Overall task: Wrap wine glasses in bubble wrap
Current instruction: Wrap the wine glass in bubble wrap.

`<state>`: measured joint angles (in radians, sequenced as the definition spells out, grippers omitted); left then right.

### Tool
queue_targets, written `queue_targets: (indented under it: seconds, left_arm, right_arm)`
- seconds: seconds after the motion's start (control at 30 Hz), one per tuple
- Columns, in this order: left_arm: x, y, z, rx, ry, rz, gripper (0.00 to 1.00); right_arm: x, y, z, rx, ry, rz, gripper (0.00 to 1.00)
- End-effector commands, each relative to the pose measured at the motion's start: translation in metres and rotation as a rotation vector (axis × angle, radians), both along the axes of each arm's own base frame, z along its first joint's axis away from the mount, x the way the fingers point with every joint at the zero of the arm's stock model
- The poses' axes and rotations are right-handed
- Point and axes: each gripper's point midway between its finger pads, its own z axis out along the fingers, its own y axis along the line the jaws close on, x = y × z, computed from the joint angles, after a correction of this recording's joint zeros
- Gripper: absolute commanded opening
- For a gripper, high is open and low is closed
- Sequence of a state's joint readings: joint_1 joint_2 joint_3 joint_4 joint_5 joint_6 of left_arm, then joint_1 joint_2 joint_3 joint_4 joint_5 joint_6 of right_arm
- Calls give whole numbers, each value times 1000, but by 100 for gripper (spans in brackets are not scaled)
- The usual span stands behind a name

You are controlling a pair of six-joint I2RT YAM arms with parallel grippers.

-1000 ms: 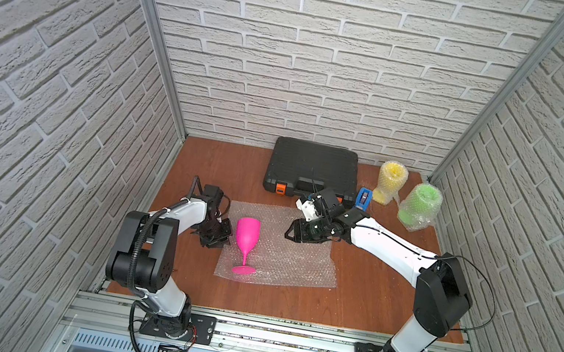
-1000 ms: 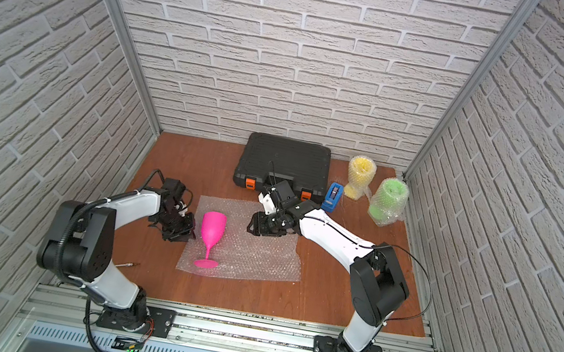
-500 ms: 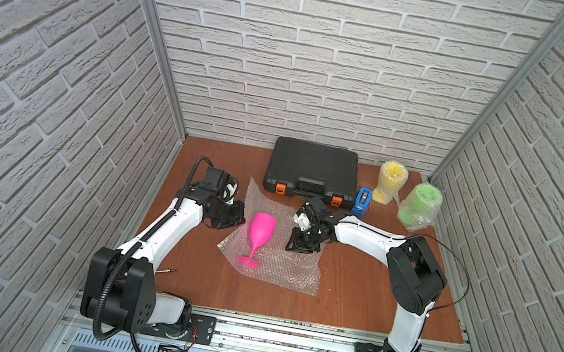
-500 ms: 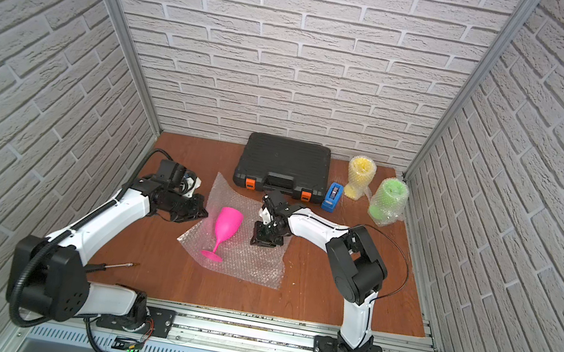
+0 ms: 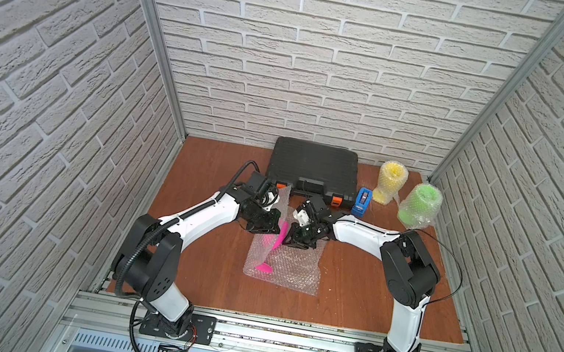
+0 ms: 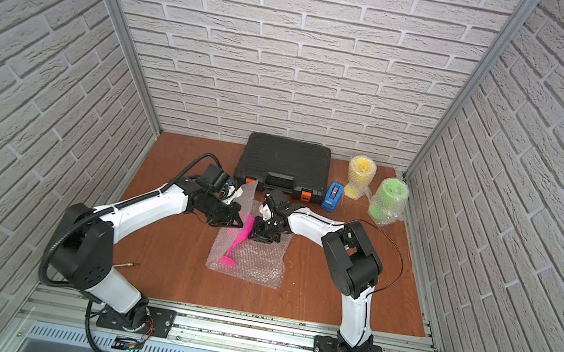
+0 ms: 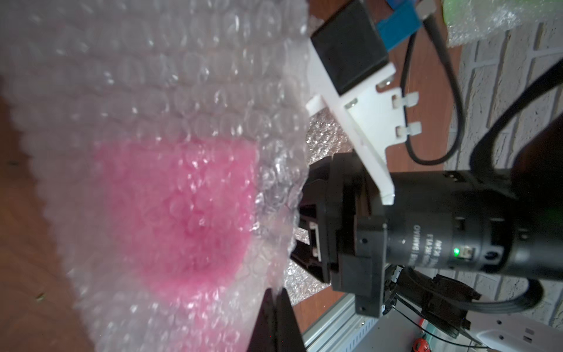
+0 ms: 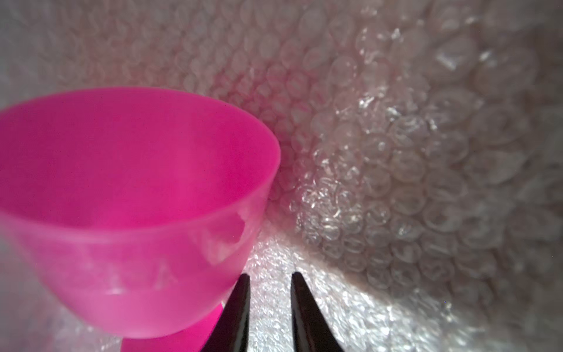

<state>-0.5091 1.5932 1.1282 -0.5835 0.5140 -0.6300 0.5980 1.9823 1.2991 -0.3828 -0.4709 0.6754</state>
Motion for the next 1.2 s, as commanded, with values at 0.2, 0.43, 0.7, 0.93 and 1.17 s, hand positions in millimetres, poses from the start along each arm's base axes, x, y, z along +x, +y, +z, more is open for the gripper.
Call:
queue_targets:
  seconds: [0.2,0.43,0.7,0.93,1.17]
  left_arm:
    - [3,-25,-25,-16,59,-21,0]
    - [-2,-28,-36,-22,85,-41,1]
    - [0,-35,-29,-88,82,-28,3]
    - [8,-24,-10,-88,64,26,36]
    - [14,1,17,97,1,22,81]
  right_arm:
    - [9,-45,41,32,-83,-141,29]
    - [13,-31,59,172,-77,-190,46]
    - [29,-10,36,255,-17,-214,34]
    - [28,-20,22,188,-21,-220,6]
    - [26,-27,8,126,-13,-199,3]
